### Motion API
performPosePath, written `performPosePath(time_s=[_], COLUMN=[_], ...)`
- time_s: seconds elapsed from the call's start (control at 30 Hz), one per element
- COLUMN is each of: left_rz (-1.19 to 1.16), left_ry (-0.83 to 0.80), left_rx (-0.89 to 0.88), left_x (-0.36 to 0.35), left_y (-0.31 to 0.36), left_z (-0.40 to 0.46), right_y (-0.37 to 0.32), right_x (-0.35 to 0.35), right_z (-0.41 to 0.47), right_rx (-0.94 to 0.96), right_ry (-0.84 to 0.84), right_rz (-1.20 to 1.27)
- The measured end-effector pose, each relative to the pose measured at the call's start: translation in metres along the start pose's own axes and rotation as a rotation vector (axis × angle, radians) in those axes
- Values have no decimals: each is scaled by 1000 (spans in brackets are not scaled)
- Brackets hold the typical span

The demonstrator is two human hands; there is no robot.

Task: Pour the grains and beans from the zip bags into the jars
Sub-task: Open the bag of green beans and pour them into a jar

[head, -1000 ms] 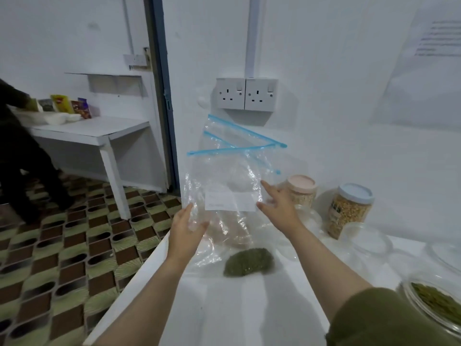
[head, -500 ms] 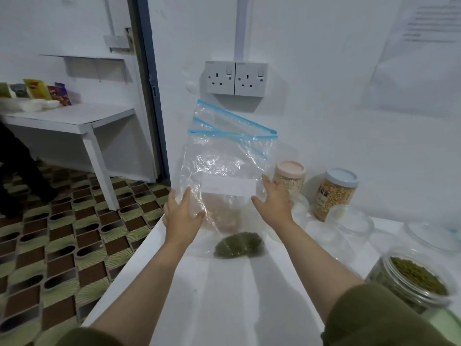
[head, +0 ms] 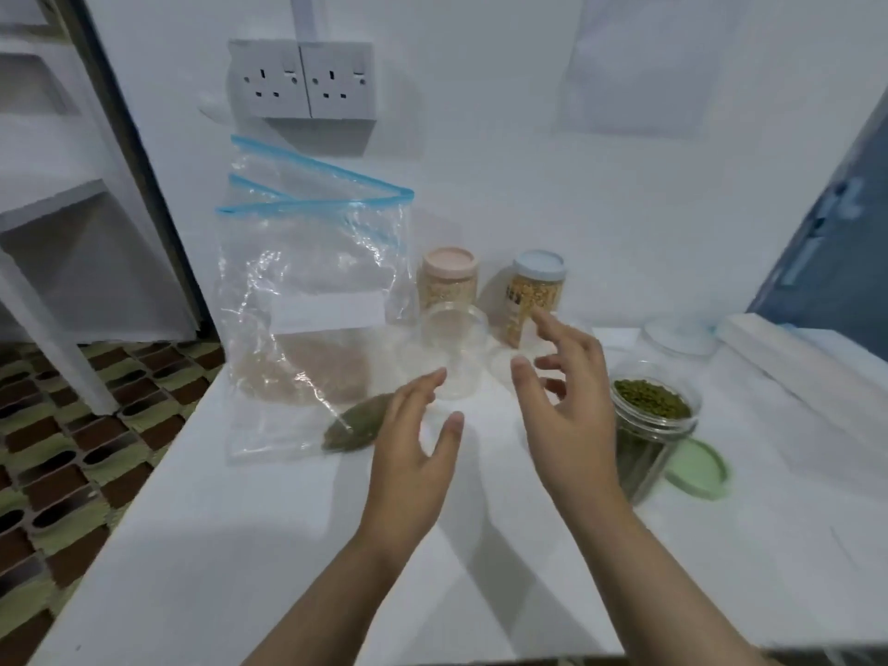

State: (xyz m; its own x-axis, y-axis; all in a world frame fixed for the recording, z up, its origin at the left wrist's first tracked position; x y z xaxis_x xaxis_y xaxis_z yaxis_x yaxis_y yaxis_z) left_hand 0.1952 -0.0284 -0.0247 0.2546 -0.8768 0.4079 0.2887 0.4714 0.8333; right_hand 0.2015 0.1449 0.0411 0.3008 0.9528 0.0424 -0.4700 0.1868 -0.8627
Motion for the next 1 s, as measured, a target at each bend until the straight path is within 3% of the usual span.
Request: performPosePath(time_s=[0.2, 0.37, 0.43, 0.57, 0.67, 0.77, 0.9, 1.0], left_rz=[-137, -183, -252, -358, -380, -356, -340, -312], left_ry=[-126, -119, -97, -30, 14, 47, 64, 82], left_rx=[8, 67, 104, 158, 157, 157, 163, 161], left_x=[-95, -160, -174, -184, -183, -181, -178, -173], left_y=[47, 60, 61, 61, 61, 62, 59, 61], left_z=[-11, -15, -18, -20, -21, -21, -19, -14], right_y=[4, 82, 125, 209, 229, 230, 201, 149], right_x=[115, 194, 212, 218, 214, 214, 217, 206], right_z=[-11, 2, 6, 5, 1, 3, 13, 29], right_rx=[103, 8, -82, -372, -358, -292, -288, -170], right_ry=[119, 81, 0, -341, -483, -442, -201, -141], right_rz=[-116, -263, -340, -666, -810, -724, -256, -15])
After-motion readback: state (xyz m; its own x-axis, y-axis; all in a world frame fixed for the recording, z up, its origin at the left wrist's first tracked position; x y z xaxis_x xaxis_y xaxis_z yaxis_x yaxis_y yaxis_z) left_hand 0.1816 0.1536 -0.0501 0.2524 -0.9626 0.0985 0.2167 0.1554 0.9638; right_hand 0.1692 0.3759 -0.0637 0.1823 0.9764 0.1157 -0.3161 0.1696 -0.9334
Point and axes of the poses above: each hand's wrist, its own z-axis towards the middle knuckle, its own x-axis out of the back of the hand, y = z × x, the point moved 10 cm from there along z, towards the middle knuckle, and after that the axes turned 9 degrees about z, right-handed, at the moved point
